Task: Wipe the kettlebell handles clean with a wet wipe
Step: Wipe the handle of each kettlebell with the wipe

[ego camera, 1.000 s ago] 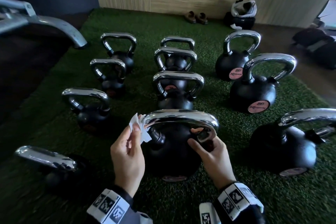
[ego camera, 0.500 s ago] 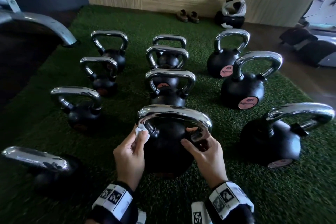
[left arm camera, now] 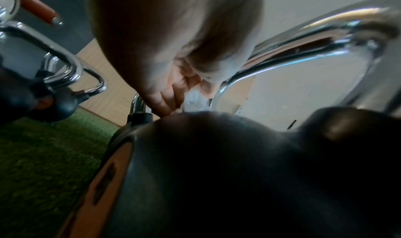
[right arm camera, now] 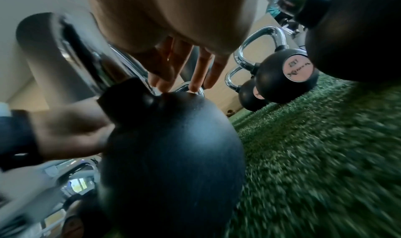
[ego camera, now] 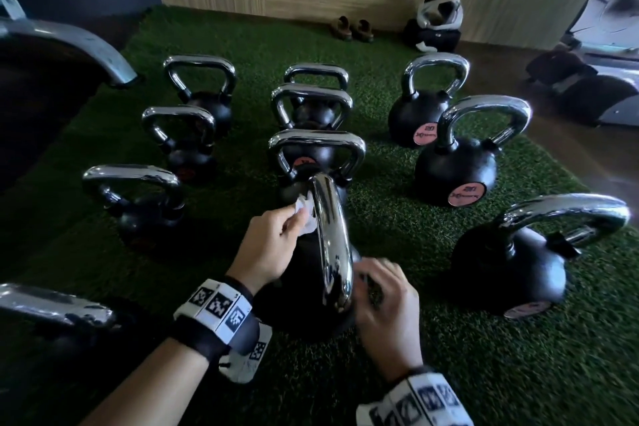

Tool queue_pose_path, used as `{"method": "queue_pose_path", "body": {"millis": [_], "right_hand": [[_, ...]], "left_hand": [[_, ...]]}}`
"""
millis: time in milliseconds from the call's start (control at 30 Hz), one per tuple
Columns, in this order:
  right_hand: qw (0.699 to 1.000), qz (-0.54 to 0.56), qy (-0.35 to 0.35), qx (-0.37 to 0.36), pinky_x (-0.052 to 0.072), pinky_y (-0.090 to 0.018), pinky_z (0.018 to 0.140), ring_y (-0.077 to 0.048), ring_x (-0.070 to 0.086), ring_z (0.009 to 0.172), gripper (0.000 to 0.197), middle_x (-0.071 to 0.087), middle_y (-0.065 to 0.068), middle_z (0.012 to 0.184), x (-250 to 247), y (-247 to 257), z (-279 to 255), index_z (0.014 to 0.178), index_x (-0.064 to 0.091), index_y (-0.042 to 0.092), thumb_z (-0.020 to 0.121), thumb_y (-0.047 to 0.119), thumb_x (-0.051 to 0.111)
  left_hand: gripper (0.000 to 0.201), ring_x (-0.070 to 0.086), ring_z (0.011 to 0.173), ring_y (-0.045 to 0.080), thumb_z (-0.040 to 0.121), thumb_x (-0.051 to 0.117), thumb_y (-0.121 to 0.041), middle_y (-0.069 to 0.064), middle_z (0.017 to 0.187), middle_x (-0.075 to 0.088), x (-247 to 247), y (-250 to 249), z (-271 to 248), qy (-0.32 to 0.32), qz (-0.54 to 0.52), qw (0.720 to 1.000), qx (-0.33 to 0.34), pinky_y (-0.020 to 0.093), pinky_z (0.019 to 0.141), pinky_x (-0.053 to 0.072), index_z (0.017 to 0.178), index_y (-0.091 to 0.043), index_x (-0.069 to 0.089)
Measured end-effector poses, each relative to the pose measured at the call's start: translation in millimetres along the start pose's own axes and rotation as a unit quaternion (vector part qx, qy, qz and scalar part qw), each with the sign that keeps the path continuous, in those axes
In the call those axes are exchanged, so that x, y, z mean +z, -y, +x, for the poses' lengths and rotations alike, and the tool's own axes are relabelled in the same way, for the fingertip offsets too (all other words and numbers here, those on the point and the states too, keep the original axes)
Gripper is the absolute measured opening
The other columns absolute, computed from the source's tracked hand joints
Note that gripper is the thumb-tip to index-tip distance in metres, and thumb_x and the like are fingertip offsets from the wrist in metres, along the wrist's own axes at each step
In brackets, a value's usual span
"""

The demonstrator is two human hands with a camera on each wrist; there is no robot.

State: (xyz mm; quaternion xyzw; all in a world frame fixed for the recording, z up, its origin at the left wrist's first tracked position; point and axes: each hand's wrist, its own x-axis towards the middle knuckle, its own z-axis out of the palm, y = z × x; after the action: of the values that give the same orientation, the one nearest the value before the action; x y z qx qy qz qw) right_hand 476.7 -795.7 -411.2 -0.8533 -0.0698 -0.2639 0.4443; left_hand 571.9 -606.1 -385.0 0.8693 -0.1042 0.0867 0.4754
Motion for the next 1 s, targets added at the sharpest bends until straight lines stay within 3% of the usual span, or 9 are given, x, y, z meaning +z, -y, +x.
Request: {"method": "queue_pose_path", "body": {"millis": [67,133,200,300,500,600,733,867,1000], "right_hand": [[0.997,0.038,0.058,0.044,0.049,-0.032,0.104,-0.010,0.058,0.123,0.040,0.063,0.010,0.124,8,-6,25,0.119,0.069,0.031,0.080,0.035,0.066],[0.980,0.061,0.142,0.122,0.042,-0.033,0.114,-0.010,0.051,0.135,0.057,0.058,0.005,0.138,21,-15,41,0.131,0.064,0.027,0.079,0.049,0.065],[0.971,0.050,0.171,0.160,0.049,-0.040,0.107,-0.011,0.059,0.123,0.048,0.064,0.008,0.128,33,-21,47,0.127,0.065,0.028,0.084,0.049,0.071],[0.980,0.019,0.129,0.152,0.055,-0.039,0.095,-0.010,0.065,0.106,0.033,0.064,0.014,0.110,41,-25,43,0.116,0.067,0.025,0.089,0.042,0.073],[0.980,0.033,0.108,0.162,0.054,-0.033,0.096,-0.006,0.064,0.107,0.035,0.068,0.010,0.114,40,-22,41,0.121,0.069,0.025,0.088,0.036,0.075],[0.979,0.037,0.109,0.169,0.053,-0.030,0.096,-0.005,0.064,0.109,0.037,0.067,0.012,0.116,40,-22,39,0.123,0.068,0.028,0.087,0.037,0.075],[0.977,0.045,0.109,0.179,0.052,-0.025,0.094,-0.001,0.064,0.107,0.036,0.068,0.013,0.115,40,-22,40,0.120,0.069,0.029,0.085,0.038,0.076],[0.976,0.049,0.121,0.176,0.053,-0.027,0.090,-0.003,0.063,0.102,0.057,0.067,0.012,0.111,39,-20,40,0.117,0.068,0.027,0.071,0.060,0.058],[0.976,0.049,0.122,0.175,0.050,-0.024,0.083,-0.003,0.062,0.098,0.043,0.065,0.014,0.106,39,-22,39,0.104,0.065,0.039,0.069,0.061,0.054]], "left_hand": [[0.030,0.072,0.109,0.014,0.106,0.055,-0.024,0.000,0.116,0.078,-1,0,-9,-0.009,0.010,1.000,0.017,0.032,0.094,0.057,0.126,-0.009,0.072],[0.031,0.073,0.103,0.015,0.103,0.056,-0.017,0.005,0.109,0.079,1,-1,-19,-0.037,0.026,0.998,0.040,0.032,0.089,0.057,0.130,-0.015,0.070],[0.036,0.072,0.099,0.009,0.099,0.059,-0.008,0.002,0.107,0.080,3,-6,-26,-0.050,0.038,0.997,0.034,0.030,0.086,0.059,0.132,-0.018,0.070],[0.035,0.074,0.100,0.009,0.099,0.060,-0.005,-0.002,0.112,0.079,5,-15,-15,-0.055,0.047,0.997,-0.001,0.033,0.087,0.059,0.129,-0.018,0.072],[0.037,0.075,0.096,0.015,0.102,0.053,-0.012,0.002,0.108,0.080,3,-35,-1,-0.099,0.031,0.995,-0.001,0.030,0.088,0.056,0.136,-0.020,0.068],[0.037,0.071,0.113,0.013,0.101,0.058,-0.008,0.001,0.125,0.075,-1,-33,3,-0.074,0.004,0.997,-0.027,0.024,0.097,0.054,0.136,-0.018,0.068],[0.038,0.061,0.110,-0.019,0.102,0.059,-0.008,-0.009,0.132,0.068,-17,-53,0,-0.093,-0.053,0.994,-0.003,0.000,0.094,0.043,0.137,-0.021,0.067],[0.044,0.063,0.123,-0.001,0.100,0.059,0.001,-0.008,0.136,0.066,-22,-71,-30,-0.094,-0.097,0.990,0.051,0.023,0.106,0.052,0.139,-0.018,0.064],[0.040,0.065,0.121,0.004,0.099,0.064,-0.004,-0.009,0.133,0.067,-24,-72,-22,-0.108,-0.089,0.989,0.039,0.021,0.101,0.055,0.137,-0.018,0.065]]}}
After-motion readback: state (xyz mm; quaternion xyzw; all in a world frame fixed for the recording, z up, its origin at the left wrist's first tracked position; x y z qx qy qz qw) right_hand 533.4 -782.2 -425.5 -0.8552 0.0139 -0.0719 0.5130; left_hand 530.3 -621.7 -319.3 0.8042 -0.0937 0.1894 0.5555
